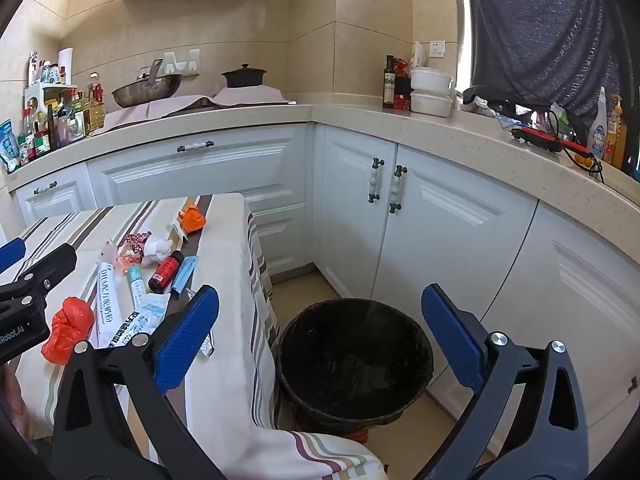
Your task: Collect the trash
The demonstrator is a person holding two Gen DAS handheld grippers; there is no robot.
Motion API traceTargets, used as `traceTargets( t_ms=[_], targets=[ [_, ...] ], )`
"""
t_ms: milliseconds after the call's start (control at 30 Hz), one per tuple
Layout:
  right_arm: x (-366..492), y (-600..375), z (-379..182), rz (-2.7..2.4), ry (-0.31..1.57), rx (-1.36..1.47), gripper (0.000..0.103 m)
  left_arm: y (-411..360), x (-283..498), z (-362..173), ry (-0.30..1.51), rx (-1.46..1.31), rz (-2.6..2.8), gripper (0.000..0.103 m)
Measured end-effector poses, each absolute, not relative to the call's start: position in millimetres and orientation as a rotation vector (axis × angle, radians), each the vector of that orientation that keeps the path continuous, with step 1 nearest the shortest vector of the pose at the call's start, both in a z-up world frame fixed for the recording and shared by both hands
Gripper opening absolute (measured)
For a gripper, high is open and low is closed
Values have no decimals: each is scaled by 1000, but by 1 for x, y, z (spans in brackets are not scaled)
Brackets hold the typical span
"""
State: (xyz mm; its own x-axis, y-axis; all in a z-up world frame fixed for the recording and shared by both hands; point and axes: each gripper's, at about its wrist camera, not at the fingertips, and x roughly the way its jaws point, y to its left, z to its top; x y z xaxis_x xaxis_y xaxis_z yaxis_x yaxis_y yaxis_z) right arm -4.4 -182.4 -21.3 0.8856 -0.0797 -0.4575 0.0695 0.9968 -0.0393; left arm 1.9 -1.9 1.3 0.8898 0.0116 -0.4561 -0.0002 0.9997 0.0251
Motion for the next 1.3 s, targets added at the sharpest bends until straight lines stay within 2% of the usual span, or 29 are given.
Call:
traceTargets(
  t_ms=[1300],
  targets=[
    [-3,-180,-20,-76,481,-19,99,11,1,-7,483,6,13,97]
  ],
)
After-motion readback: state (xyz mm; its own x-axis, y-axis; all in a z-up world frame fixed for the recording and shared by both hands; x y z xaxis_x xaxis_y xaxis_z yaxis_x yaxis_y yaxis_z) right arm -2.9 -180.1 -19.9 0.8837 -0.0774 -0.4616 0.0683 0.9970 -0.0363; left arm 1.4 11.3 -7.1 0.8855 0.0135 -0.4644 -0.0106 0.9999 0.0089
